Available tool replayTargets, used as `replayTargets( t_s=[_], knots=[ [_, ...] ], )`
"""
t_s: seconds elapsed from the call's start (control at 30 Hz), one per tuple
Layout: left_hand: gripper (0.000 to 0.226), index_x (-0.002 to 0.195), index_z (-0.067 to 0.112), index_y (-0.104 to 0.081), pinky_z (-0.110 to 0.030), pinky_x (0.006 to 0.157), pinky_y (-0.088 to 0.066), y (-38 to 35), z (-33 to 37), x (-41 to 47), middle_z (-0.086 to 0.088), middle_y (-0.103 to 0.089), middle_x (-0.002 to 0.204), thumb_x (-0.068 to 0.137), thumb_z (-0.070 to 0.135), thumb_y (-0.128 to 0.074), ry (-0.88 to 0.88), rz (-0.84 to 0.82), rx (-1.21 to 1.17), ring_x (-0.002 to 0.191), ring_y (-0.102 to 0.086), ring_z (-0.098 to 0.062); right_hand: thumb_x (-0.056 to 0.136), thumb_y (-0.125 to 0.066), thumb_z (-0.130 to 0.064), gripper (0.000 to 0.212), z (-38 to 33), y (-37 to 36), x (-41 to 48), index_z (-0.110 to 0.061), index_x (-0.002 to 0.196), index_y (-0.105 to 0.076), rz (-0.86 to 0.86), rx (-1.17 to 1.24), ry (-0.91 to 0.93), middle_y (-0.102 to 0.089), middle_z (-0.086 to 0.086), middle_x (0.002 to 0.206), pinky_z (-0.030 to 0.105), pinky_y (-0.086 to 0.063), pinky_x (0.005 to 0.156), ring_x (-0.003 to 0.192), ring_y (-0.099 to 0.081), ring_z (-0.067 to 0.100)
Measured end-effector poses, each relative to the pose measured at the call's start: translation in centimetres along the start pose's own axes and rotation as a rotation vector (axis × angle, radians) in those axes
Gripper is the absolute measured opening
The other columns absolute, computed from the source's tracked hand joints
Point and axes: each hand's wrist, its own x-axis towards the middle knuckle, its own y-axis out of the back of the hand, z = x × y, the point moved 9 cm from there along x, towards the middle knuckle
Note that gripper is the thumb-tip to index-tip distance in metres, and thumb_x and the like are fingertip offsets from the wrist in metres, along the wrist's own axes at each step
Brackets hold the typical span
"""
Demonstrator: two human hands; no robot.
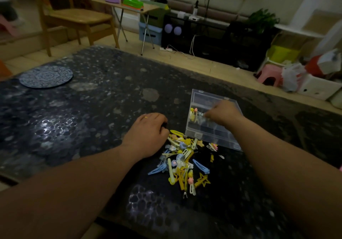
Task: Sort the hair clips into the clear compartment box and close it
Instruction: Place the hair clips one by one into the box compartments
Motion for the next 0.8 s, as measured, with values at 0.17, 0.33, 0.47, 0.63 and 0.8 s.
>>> replayTargets(
  t_s=[0.17,0.33,0.47,0.63,0.8],
  knots=[
    [0.045,0.125,0.024,-0.061,-0.036,0.114,-0.035,0.2,0.2,0.0,0.005,-0.063,0.128,0.091,0.039,-0.035,0.0,-0.004,0.003,0.12,-0.055,-0.015,0.099,-0.067,-0.028,0.021,0.1,2.8,-3.9,-0.011,0.088,-0.073,0.198,0.118,0.149,-0.074,0.008,0.084,0.049,-0.061,0.079,0.079,-0.071,0.027],
    [0.047,0.124,0.023,-0.062,-0.036,0.111,-0.036,0.1,0.2,-0.1,0.004,-0.064,0.126,0.091,0.039,-0.033,0.01,-0.014,0.017,0.118,-0.055,-0.017,0.103,-0.067,-0.03,0.005,-1.3,3.1,-11.6,-0.027,0.099,-0.069,0.169,0.157,0.401,-0.069,-0.01,0.091,0.027,-0.056,0.075,0.083,-0.066,0.005],
    [0.051,0.127,0.023,-0.062,-0.039,0.112,-0.038,0.2,0.2,0.0,0.003,-0.063,0.13,0.09,0.041,-0.032,0.016,-0.027,0.009,0.121,-0.055,-0.018,0.101,-0.07,-0.036,0.006,-0.7,-0.7,-15.4,-0.032,0.105,-0.069,-0.176,-0.014,0.404,-0.07,-0.012,0.099,0.026,-0.058,0.082,0.091,-0.067,0.001],
    [0.043,0.127,0.021,-0.062,-0.04,0.11,-0.04,0.4,0.4,0.0,0.001,-0.064,0.13,0.093,0.036,-0.039,0.014,-0.023,-0.001,0.121,-0.056,-0.019,0.093,-0.077,-0.046,0.02,0.3,-3.0,-16.9,-0.032,0.106,-0.07,-0.235,-0.237,0.392,-0.07,-0.01,0.101,0.04,-0.061,0.086,0.093,-0.066,0.009],
    [0.038,0.128,0.021,-0.062,-0.039,0.108,-0.04,0.2,0.1,-0.1,0.002,-0.063,0.131,0.096,0.031,-0.044,0.019,-0.014,0.01,0.12,-0.055,-0.019,0.094,-0.076,-0.038,0.016,-0.2,-3.6,-17.2,-0.029,0.107,-0.07,-0.213,-0.263,0.427,-0.07,-0.008,0.103,0.04,-0.058,0.085,0.095,-0.066,0.016]
  ],
)
